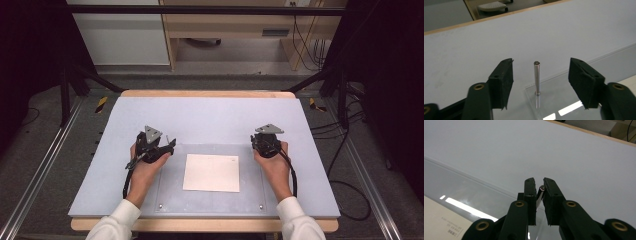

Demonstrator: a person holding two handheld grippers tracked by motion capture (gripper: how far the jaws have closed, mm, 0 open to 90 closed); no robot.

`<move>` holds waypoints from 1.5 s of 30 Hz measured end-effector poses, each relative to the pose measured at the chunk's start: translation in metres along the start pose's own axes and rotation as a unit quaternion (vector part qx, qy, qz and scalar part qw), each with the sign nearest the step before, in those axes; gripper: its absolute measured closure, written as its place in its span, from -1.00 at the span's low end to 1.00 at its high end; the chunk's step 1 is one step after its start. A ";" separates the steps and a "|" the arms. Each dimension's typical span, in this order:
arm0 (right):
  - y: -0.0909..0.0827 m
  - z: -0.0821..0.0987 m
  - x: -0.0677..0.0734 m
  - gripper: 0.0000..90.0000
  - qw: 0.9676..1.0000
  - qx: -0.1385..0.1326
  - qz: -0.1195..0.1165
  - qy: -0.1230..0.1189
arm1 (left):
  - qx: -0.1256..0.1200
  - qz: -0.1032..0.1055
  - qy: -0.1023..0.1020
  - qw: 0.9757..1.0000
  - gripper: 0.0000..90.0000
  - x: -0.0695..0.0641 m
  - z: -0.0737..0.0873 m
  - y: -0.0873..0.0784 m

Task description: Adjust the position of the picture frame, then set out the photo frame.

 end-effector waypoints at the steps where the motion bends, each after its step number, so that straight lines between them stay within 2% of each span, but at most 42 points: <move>1: 0.000 0.000 -0.001 0.84 1.000 0.000 0.000 0.000 | -0.003 0.000 0.002 1.000 -0.14 0.000 -0.001 0.000; 3: 0.000 0.000 0.000 0.85 1.000 -0.001 -0.003 0.004 | -0.007 0.000 -0.003 1.000 -0.06 -0.001 -0.001 0.001; 6: 0.000 0.000 -0.001 0.86 1.000 -0.001 -0.004 0.004 | -0.006 -0.003 0.003 1.000 0.00 -0.002 -0.002 0.003; 9: 0.000 0.000 -0.001 0.86 1.000 -0.002 -0.005 0.005 | -0.011 -0.006 -0.003 1.000 0.05 -0.002 -0.002 0.004; 12: 0.000 0.000 -0.001 0.86 1.000 -0.002 -0.006 0.006 | 0.001 -0.006 -0.002 1.000 0.16 -0.004 0.000 0.009; 13: 0.000 0.000 -0.002 0.87 1.000 -0.002 -0.007 0.006 | 0.002 -0.008 0.002 1.000 0.28 -0.004 0.001 0.011; 15: 0.000 0.000 -0.002 0.87 1.000 -0.002 -0.008 0.006 | 0.003 -0.015 0.003 1.000 0.32 -0.003 0.002 0.016; 17: 0.000 0.000 -0.002 0.87 1.000 -0.003 -0.010 0.010 | 0.005 -0.013 -0.005 1.000 0.53 -0.001 0.003 0.021; 20: -0.001 0.000 -0.002 0.88 1.000 -0.001 -0.011 0.013 | 0.001 -0.016 -0.006 1.000 0.84 0.002 0.003 0.023; 21: -0.001 0.000 -0.002 0.88 1.000 -0.002 -0.012 0.014 | -0.001 -0.011 -0.014 1.000 0.85 0.003 0.003 0.023; 23: -0.001 0.001 -0.003 0.88 1.000 -0.002 -0.013 0.014 | -0.002 -0.013 -0.013 1.000 0.86 0.002 0.003 0.023; 25: 0.000 0.000 -0.002 0.89 1.000 -0.001 -0.017 0.016 | 0.002 -0.011 -0.021 1.000 0.87 0.003 0.002 0.023; 33: 0.000 -0.001 -0.003 0.90 1.000 0.007 -0.020 0.014 | 0.021 -0.009 -0.023 0.999 0.88 0.003 -0.001 0.023; 38: 0.000 -0.003 -0.003 0.90 0.999 0.018 -0.027 0.016 | 0.048 -0.004 -0.021 0.999 0.88 0.004 -0.004 0.023; 45: 0.002 -0.008 -0.006 0.91 0.998 0.049 -0.039 0.023 | 0.093 0.001 -0.012 0.996 0.88 0.006 -0.012 0.027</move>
Point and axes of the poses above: each handheld gripper's, and its own axes: y roughly forward along the jaws, z roughly out of its underside, x roughly to its left, the point moved 5 cm from there along y, roughly forward along the jaws, and after that the axes turned 12 degrees about -y, right-handed, at the moved point
